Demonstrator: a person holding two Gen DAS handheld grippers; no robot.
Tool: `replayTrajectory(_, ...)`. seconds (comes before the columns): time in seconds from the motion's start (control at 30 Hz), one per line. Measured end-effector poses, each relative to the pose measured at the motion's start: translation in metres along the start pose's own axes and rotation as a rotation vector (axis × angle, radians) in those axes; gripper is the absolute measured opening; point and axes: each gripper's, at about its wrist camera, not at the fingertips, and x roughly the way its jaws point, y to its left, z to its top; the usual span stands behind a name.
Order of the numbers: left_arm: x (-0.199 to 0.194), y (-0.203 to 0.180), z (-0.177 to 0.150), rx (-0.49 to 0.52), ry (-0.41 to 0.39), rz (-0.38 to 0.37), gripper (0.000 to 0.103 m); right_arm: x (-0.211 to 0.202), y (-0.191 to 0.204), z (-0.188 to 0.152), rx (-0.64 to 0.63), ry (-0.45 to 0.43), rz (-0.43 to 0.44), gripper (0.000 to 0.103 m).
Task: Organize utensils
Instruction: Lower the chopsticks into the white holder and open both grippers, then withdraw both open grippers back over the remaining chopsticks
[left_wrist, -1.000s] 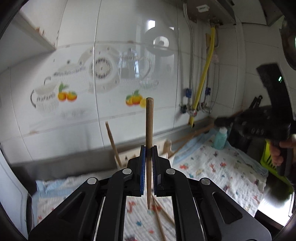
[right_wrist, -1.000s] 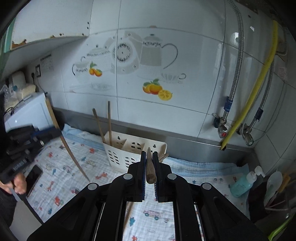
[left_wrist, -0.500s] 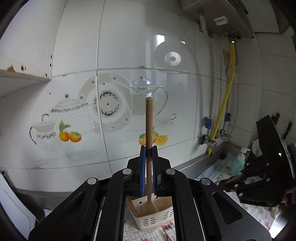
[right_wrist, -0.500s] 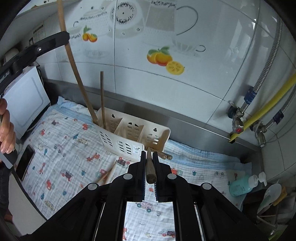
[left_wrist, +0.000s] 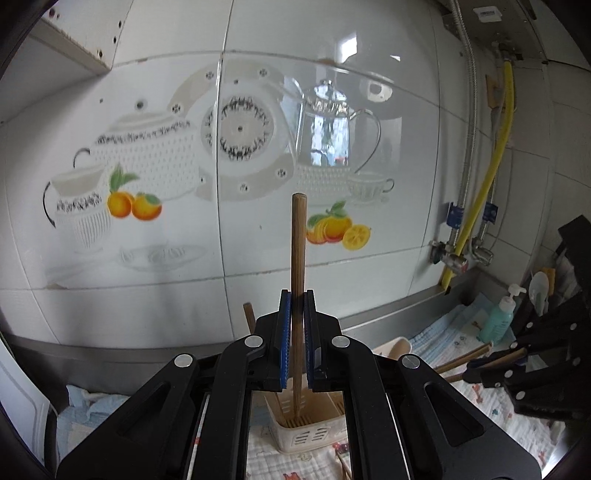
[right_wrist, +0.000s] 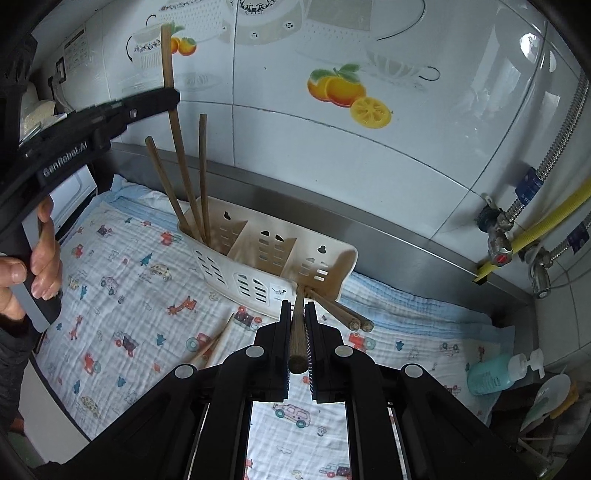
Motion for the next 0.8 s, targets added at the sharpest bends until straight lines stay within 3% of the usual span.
replayTrajectory(0.2, 0.010, 0.004, -0.010, -0.010, 0.053, -0.016, 0.006, -0.001, -0.003, 0.000, 0.022, -0.020, 0.009, 0.009)
replayTrajectory(0.33, 0.004, 0.003, -0.009, -0.010, 0.048, -0.037, 0.008, -0.013, -0.002, -0.001, 0.031, -0.068, 0.011, 0.022)
replayTrajectory(0.4, -0.003, 0.001, -0.008, -0.003, 0.038, -0.047, 0.009, -0.023, -0.002, -0.004, 0.040, -0.104, 0.011, 0.024)
replayTrajectory(0.5, -0.020, -0.003, -0.008, 0.000, 0.013, -0.050, 0.027, -0.043, 0.001, -0.012, 0.056, -0.168, 0.008, 0.027)
replayTrajectory(0.67, -0.053, -0.005, -0.021, 0.000, 0.000, -0.065, 0.028, -0.073, 0.013, -0.044, 0.065, -0.259, -0.012, 0.033)
replayTrajectory(0.73, -0.068, -0.005, -0.034, -0.009, 0.012, -0.066, 0.040, -0.078, 0.019, -0.061, 0.072, -0.280, -0.011, 0.036)
replayTrajectory(0.8, -0.080, -0.006, -0.049, -0.003, 0.020, -0.065, 0.042, -0.079, 0.027, -0.079, 0.072, -0.294, -0.020, 0.037)
